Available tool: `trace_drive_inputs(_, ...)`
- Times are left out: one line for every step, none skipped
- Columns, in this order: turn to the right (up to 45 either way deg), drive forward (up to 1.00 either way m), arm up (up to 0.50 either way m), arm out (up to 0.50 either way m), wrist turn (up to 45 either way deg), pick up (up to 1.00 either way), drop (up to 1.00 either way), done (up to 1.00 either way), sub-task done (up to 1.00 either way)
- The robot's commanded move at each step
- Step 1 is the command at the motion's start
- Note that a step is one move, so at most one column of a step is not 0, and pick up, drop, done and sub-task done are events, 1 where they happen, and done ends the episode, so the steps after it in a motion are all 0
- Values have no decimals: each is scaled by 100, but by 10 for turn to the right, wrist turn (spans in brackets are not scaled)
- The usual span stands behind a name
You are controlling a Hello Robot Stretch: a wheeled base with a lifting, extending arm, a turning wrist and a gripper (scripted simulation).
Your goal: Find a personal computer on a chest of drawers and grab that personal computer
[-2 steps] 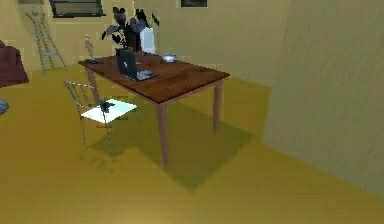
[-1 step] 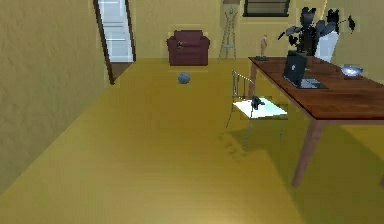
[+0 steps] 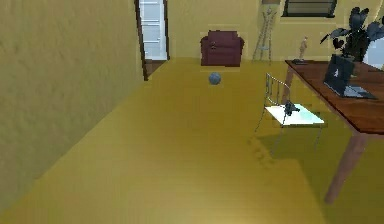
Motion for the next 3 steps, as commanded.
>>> trace_drive_inputs(0,45,0,0,0,0,0,0,0)
trace_drive_inputs(-30,0,0,0,0,0,0,0,0)
trace_drive_inputs(0,100,0,0,0,0,0,0,0)
